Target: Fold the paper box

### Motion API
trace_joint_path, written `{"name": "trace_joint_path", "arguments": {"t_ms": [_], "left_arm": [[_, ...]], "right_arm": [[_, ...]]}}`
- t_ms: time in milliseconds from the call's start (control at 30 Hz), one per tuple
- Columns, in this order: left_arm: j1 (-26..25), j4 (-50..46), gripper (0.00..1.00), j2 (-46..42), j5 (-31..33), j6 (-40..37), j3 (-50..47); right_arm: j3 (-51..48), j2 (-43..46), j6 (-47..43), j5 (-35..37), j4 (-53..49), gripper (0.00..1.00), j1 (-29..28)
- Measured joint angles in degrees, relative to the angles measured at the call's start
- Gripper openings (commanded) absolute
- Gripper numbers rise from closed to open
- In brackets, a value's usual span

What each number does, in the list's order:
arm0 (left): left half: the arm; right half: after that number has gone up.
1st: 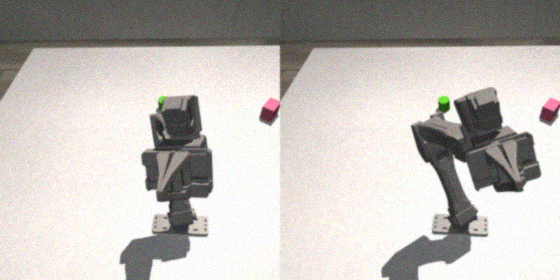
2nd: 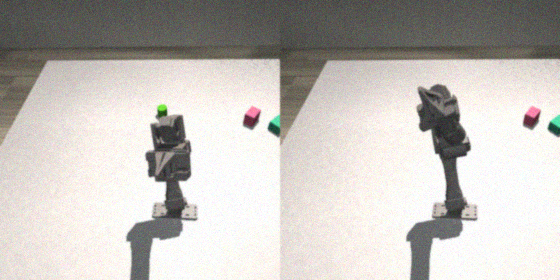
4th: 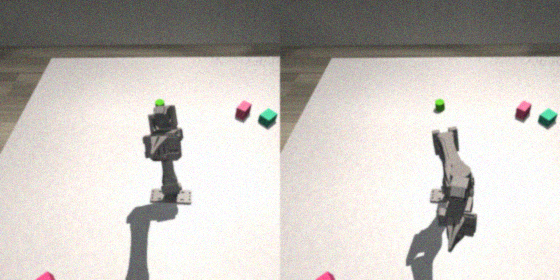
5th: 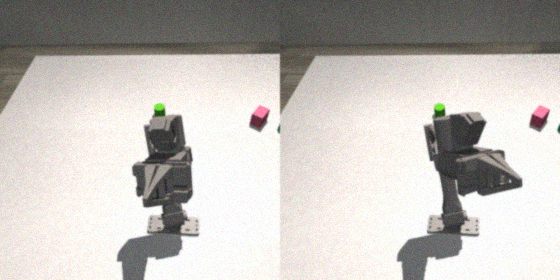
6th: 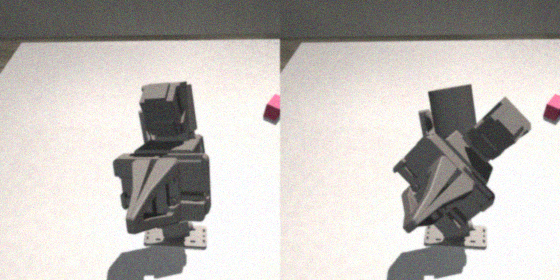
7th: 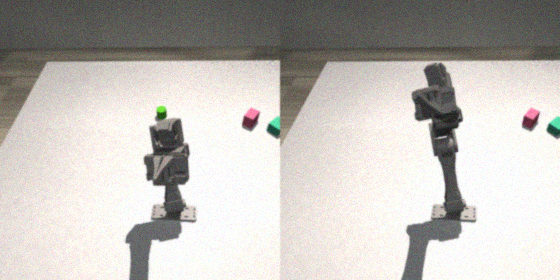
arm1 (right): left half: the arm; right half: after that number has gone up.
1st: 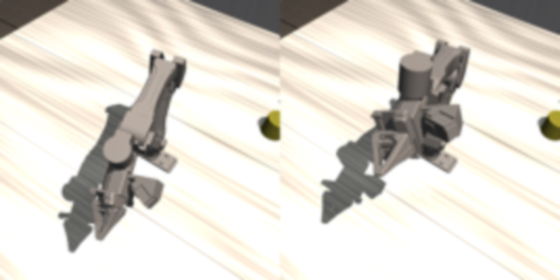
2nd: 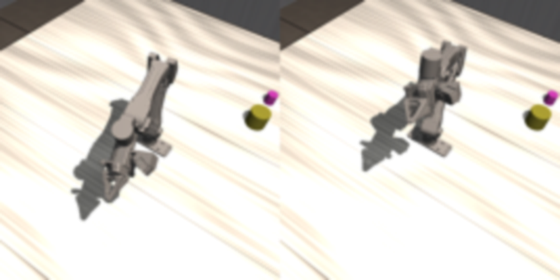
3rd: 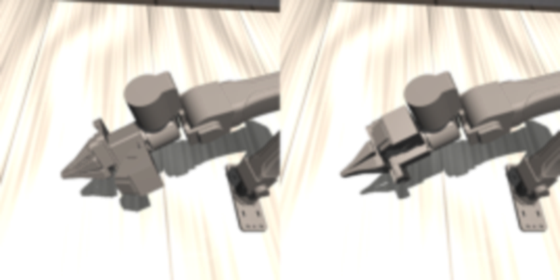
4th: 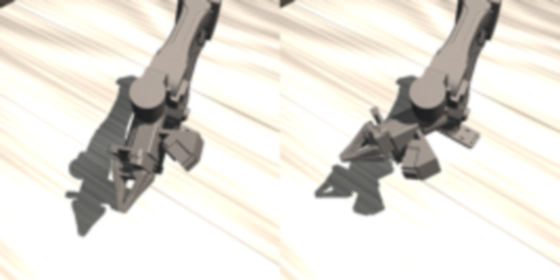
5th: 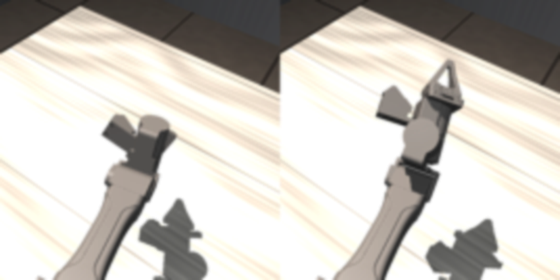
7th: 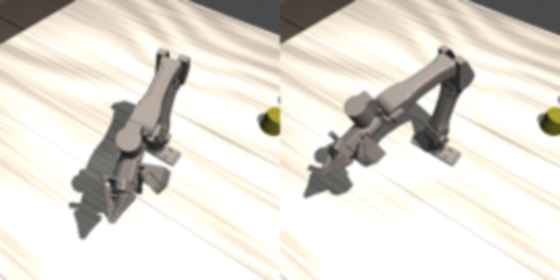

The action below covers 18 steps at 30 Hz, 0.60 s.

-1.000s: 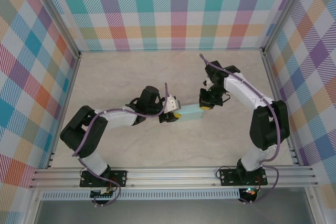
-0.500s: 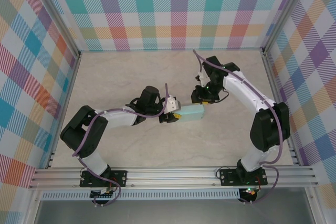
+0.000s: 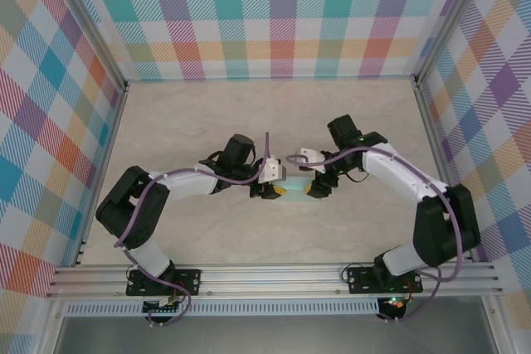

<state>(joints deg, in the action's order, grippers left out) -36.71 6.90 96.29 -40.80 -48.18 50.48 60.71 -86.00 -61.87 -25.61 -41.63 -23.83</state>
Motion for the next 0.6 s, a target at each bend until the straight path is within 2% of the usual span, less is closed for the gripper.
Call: {"name": "trace_joint_path", "arguments": {"t_ms": [67, 167, 233, 367, 500, 600], "left_arm": [[0.00, -0.17, 0.46, 0.00, -0.31, 0.02, 0.00], [0.04, -0.09, 0.48, 0.00, -0.28, 0.57, -0.02], [0.11, -0.20, 0.50, 0.09, -0.33, 0.90, -0.02], [0.48, -1.51, 0.59, 0.15, -0.09, 2.29, -1.03], [0.92, -3.04, 0.76, -0.31, -0.11, 3.39, -1.97], [1.68, -4.04, 0.79, -3.91, -0.20, 4.81, -3.87]], "right_arm": [[-0.04, -1.95, -2.86, 0.02, 0.50, 0.70, 0.13], [-0.15, -3.15, -5.42, -0.04, 0.85, 0.59, 0.17], [-1.16, -3.17, -6.78, 0.13, 1.68, 0.57, 0.15], [-2.86, -3.17, -8.07, 1.20, 3.13, 0.49, 0.11], [-3.78, -2.78, -7.98, 1.14, 4.81, 0.39, 0.11], [-3.78, -2.82, -7.82, 1.05, 5.88, 0.35, 0.11]]}}
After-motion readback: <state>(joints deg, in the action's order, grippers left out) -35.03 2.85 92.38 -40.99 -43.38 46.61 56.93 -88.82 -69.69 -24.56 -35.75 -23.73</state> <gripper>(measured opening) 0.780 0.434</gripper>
